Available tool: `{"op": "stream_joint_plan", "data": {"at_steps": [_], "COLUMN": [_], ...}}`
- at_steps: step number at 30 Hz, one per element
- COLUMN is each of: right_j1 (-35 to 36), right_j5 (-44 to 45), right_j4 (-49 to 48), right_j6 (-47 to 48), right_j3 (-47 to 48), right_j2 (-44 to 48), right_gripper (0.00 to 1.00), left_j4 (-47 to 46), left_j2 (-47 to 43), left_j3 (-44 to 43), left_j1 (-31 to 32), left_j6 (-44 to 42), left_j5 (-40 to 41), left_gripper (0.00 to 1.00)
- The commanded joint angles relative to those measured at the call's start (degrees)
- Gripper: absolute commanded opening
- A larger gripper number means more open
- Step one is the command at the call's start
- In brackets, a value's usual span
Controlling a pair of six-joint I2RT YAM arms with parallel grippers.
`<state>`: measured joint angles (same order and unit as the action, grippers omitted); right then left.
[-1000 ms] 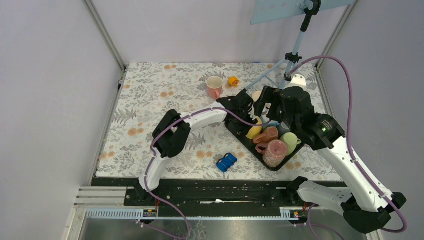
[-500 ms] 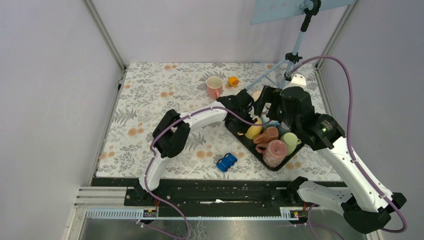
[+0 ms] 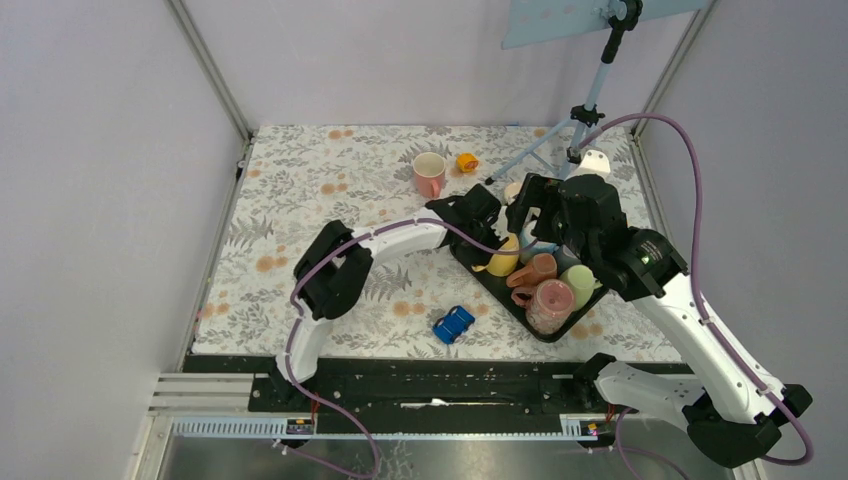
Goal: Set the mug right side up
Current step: Turn over the cup on the tray.
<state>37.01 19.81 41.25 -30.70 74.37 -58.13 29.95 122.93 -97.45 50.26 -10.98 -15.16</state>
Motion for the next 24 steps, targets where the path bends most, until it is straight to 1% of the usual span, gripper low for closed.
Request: {"op": "stream_joint_plan", "data": {"at_steps": [1,5,11,13,18,20,24], "right_j1": [0.26,0.3,0.33,0.33,0.3,0.27,0.21], "right_j5": [-0.76,-1.77,-4.83,-7.27,-18.98,-23.0,-27.96], "right_j4": [-2.65,-4.3,-7.17,-9.62,-16.54,-18.65,-23.46], "right_j6": [-0.67,-0.29,0.98,1.38,3.73,3.62,3.17], "right_j3": [-0.01,-0.16,-0.96,-1.94,-6.3,-7.82,-10.5], "right_j2": [1.48,3.04,5.15,6.25,7.94,7.75,6.38], "right_gripper": [1.0,1.0,1.0,1.0,1.0,1.0,1.0], "left_j4": [-11.28,-14.58,-16.65,-17.56,-19.62,-19.55,-19.22], "left_j2": [-9.39,-13.05,-16.8,-18.27,-21.98,-23.39,-26.46], "left_j3": [4.28,7.51,9.43,10.16,11.3,11.2,11.3], "left_j1": [-0.18,-1.3,-3.28,-4.46,-7.78,-8.57,-10.66], "left_j6": [3.58,5.85,9.23,10.79,15.8,16.7,18.4], "left_j5": [-0.1,-2.01,-4.94,-6.55,-12.36,-13.37,-13.49], "left_gripper": [0.0,0.0,0.0,0.0,0.0,0.0,0.0]}}
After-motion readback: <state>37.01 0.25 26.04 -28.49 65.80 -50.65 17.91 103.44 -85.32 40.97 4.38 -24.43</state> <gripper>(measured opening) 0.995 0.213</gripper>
